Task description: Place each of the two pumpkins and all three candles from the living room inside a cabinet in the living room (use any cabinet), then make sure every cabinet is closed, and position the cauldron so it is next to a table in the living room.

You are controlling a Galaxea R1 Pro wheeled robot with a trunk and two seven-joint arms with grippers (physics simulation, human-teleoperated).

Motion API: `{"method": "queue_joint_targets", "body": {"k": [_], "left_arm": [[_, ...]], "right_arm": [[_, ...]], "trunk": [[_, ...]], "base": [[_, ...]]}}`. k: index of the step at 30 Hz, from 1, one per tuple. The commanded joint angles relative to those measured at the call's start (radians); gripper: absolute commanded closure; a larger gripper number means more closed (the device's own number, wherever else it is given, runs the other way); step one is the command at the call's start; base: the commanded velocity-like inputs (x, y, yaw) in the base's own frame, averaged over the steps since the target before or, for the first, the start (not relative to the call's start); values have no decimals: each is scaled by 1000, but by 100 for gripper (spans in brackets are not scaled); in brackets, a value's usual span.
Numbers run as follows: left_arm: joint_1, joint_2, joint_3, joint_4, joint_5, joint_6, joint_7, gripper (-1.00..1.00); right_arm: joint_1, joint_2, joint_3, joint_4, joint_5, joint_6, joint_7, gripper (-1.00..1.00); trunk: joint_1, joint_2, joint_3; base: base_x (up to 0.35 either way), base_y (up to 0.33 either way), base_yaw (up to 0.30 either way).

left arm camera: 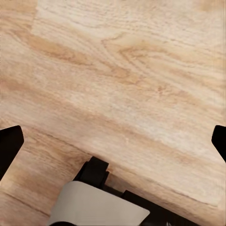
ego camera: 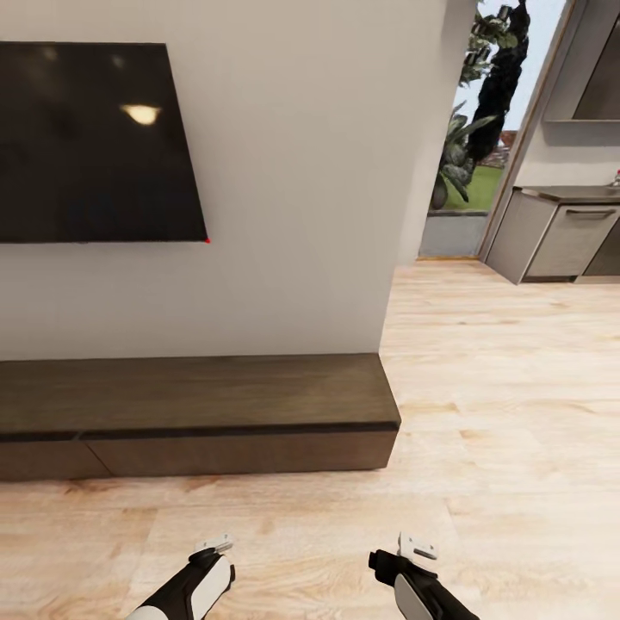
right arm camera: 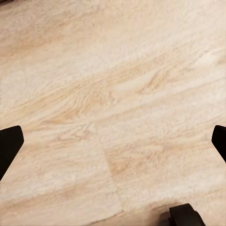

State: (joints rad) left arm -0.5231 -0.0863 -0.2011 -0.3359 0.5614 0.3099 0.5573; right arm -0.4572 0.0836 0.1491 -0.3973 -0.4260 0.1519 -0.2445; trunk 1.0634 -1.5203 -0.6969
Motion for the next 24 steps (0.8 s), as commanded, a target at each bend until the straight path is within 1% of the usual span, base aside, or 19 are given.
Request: {"method": "queue_joint_targets", "body": {"k": [1,9,24], "left_arm": [[0,0,0,0,0,0,-2,-100],[0,0,0,0,0,0,-18,-100],[2,-1,-1,1,0,0,-20,-100]], "right_arm": [[0,0,0,0,0,0,0,-100],[0,0,0,0,0,0,1,-100],[0,0,0,0,0,1,0,-100]], "trunk": [[-4,7,3],[-35,63,28],[-92,168,75]], "base": [[0,0,0],[0,0,0],[0,0,0]]}}
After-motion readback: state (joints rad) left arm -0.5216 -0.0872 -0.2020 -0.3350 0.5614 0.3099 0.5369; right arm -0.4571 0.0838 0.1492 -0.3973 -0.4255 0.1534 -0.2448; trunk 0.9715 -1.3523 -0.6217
